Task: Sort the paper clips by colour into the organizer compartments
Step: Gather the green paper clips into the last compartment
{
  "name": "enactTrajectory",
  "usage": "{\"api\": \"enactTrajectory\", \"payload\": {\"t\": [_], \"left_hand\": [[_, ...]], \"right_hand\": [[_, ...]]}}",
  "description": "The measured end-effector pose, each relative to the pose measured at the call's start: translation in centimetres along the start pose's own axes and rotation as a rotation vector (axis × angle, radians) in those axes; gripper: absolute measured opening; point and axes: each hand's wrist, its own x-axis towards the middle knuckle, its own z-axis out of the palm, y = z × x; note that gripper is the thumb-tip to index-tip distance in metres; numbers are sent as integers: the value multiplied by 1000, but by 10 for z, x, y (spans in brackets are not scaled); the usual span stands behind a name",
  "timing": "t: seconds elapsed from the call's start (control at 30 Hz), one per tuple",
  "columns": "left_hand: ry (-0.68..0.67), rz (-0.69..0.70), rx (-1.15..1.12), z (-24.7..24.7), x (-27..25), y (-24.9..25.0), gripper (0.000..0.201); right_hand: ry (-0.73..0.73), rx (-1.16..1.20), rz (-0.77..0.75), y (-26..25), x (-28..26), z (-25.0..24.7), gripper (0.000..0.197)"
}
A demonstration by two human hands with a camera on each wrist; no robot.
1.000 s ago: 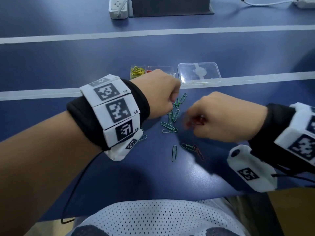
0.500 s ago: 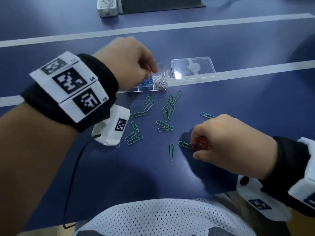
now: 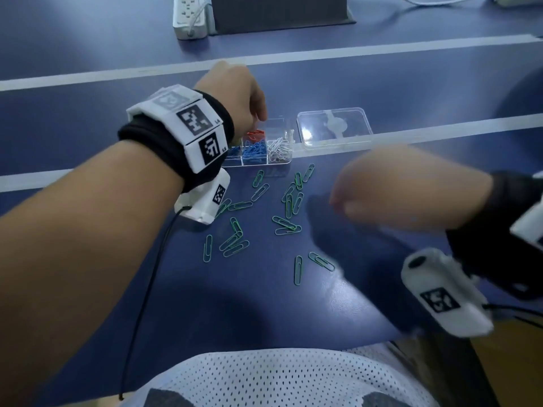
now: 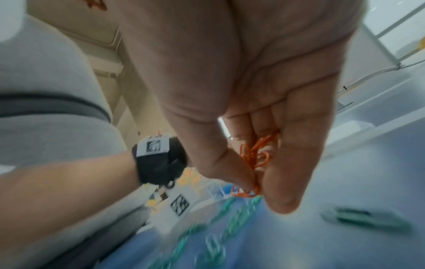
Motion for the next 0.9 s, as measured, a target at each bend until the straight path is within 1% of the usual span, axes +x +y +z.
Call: {"api": "enactTrajectory", "payload": {"t": [0.1, 0.17, 0.2, 0.3, 0.33, 0.37, 0.5, 0.6, 0.73, 0.9], "left_hand": [[48, -9, -49, -5, -2, -6, 27], [39, -26, -37, -9, -5, -13, 28], [7, -39, -17, -9, -7, -17, 36], [-150, -97, 40, -8, -17, -28, 73], [-190, -114, 50, -7, -19, -31, 82], [-209, -130, 54, -6, -21, -33, 87], [-174, -163, 61, -3, -25, -36, 83], [-158, -169, 64, -4, -24, -35, 82], [-152, -175, 70, -5, -23, -35, 82], [-146, -170, 63, -4, -24, -36, 84]], "right_hand": [[58, 157, -19, -7, 26, -19, 16], [134, 191, -34, -16, 49, -27, 18], [168, 190, -35, -21, 62, -29, 19], [225, 131, -41, -40, 97, -33, 18], [236, 92, -50, -47, 107, -32, 18], [243, 49, -62, -53, 114, -31, 17], [226, -140, -109, -70, 132, -22, 21], [197, -224, -104, -76, 135, -20, 23], [202, -223, -95, -81, 133, -26, 27], [231, -179, -99, -80, 129, -29, 25]]}}
